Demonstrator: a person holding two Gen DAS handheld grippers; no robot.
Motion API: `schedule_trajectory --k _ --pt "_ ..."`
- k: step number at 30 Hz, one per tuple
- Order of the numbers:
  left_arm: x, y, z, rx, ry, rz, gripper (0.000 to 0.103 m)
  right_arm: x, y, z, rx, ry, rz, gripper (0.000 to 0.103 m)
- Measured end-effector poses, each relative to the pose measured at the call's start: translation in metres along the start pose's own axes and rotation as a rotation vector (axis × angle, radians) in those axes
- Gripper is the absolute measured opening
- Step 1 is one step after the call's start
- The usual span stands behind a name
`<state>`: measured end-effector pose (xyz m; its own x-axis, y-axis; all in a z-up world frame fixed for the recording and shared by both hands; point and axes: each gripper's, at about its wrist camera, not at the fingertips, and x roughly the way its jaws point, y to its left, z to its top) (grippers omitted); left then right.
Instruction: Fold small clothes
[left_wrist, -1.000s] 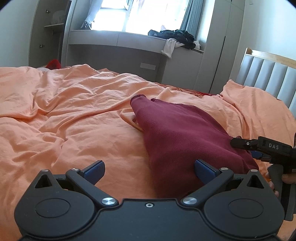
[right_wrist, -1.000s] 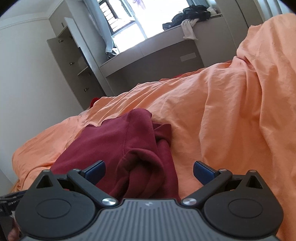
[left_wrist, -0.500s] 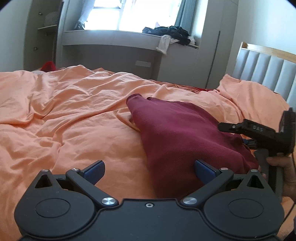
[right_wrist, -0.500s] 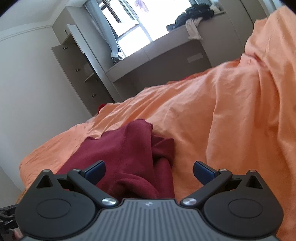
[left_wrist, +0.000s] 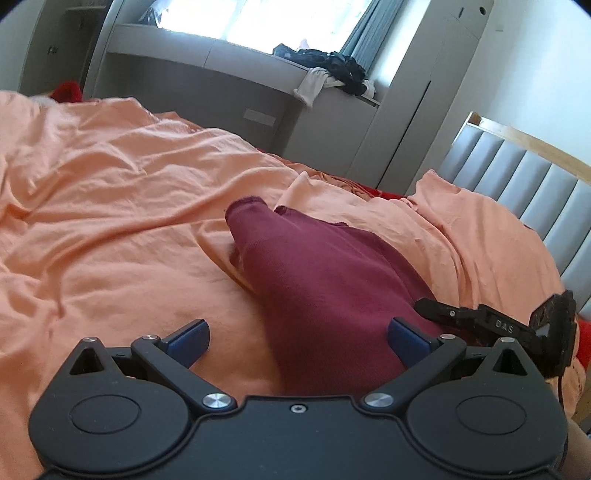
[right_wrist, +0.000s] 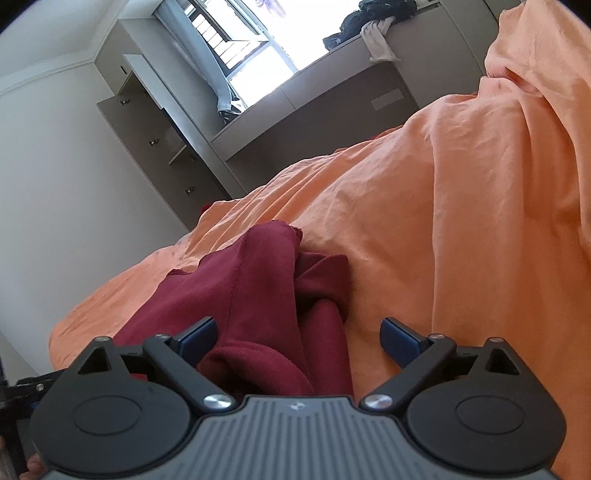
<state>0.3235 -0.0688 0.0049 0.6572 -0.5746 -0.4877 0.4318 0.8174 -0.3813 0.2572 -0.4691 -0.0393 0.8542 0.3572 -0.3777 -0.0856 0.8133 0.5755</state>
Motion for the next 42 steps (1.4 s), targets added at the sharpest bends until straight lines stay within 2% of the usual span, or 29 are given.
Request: schedule_trajectory --k 7,17,23,28,32,36,42 --pt "0.006 0.002 -0.012 -0.002 -0.045 0.013 0.103 0.002 -0.001 -0.005 0.017 -0.003 0.007 0.095" --pt "0.009 0.001 -0.012 0.01 -0.046 0.036 0.103 0.0 0.002 -0.009 0.023 -0.025 0.003 0.094" --pt "0.009 0.001 -0.012 0.01 -0.047 0.035 0.103 -0.002 0.002 -0.013 0.044 -0.027 0.055 0.076" --pt "0.009 0.002 -0.014 0.007 -0.05 0.024 0.103 -0.004 0.006 -0.015 0.027 -0.038 0.064 0.068" --pt "0.009 0.005 -0.016 0.007 -0.058 0.014 0.103 -0.006 0.025 -0.018 -0.089 -0.056 0.021 0.06" --pt "0.009 0.007 -0.016 0.008 -0.059 0.011 0.103 -0.007 0.042 -0.02 -0.204 -0.063 -0.006 0.056" --pt "0.01 0.007 -0.015 0.01 -0.057 0.015 0.103 -0.009 0.036 -0.019 -0.152 -0.052 0.012 0.057"
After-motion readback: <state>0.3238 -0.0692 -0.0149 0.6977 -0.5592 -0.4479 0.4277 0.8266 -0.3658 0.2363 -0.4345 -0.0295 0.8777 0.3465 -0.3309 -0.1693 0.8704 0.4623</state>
